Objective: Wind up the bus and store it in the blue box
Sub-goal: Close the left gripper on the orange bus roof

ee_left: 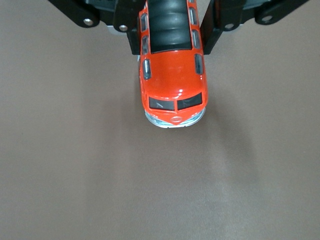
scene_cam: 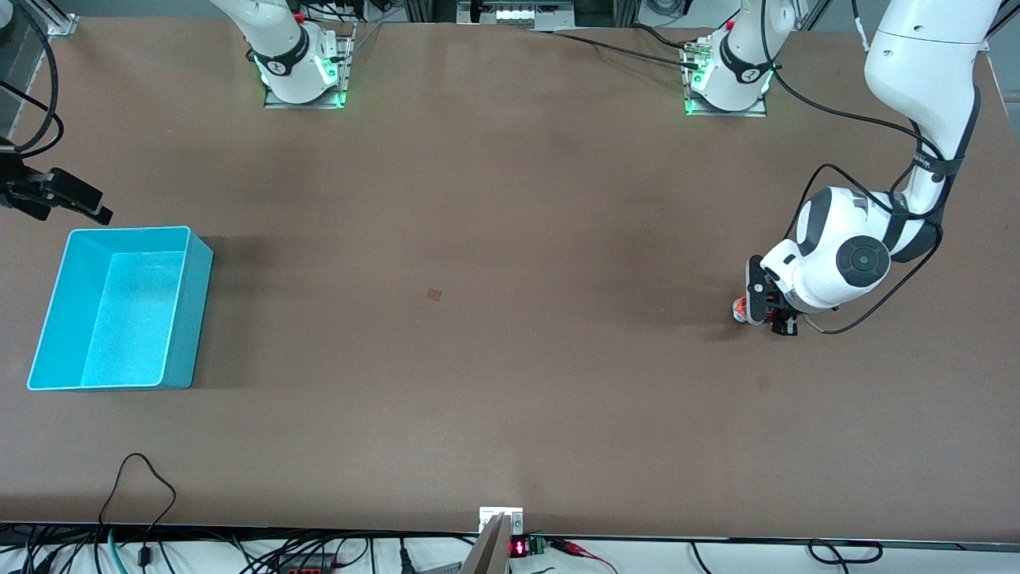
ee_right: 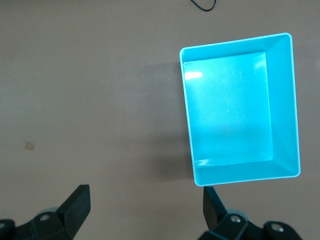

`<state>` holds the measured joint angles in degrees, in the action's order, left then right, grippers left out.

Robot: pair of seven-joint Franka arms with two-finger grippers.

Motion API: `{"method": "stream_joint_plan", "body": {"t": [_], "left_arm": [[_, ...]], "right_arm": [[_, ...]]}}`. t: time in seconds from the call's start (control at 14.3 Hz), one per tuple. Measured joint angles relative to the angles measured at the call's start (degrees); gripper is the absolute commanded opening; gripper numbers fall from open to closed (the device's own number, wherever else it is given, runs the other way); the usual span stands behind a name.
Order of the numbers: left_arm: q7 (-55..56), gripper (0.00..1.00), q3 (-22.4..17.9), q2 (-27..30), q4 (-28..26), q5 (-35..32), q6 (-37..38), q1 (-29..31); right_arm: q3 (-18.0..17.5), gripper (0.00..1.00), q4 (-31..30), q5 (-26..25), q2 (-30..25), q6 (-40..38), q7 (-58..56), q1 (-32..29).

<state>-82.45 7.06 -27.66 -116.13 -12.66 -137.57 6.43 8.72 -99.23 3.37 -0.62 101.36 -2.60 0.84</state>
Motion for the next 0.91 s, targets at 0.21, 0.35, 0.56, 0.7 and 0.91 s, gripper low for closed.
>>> {"method": "stream_joint_plan", "body": {"t": [0.21, 0.35, 0.56, 0.7, 0.91], "left_arm": [[-0.23, 0.27, -0.08, -0.02, 0.01, 0.0, 0.0, 1.61], [-1.38, 0.27, -0.21, -0.02, 0.03, 0.0, -0.02, 3.3], [-3.91, 0.27, -0.48, -0.18, 0.24, -0.01, -0.04, 7.14], [-9.32, 0.28, -0.57, -0.71, 1.19, -0.02, 0.04, 10.12], [-14.86, 0.28, -0.78, -1.73, 2.81, -0.02, 0.07, 13.44]], "right_arm": [[0.07, 1.0, 0.0, 0.12, 0.22, 0.07, -0.01, -0.08], [-0.02, 1.0, 0.0, 0.1, 0.22, 0.53, -0.13, -0.02], [-1.02, 1.0, 0.09, -0.28, 0.16, 1.14, -0.15, 0.16], [-1.59, 1.0, 0.14, -0.36, 0.12, 1.27, -0.15, 0.24], [-1.82, 1.0, 0.2, -1.97, 0.09, 1.5, -0.15, 1.23]]}}
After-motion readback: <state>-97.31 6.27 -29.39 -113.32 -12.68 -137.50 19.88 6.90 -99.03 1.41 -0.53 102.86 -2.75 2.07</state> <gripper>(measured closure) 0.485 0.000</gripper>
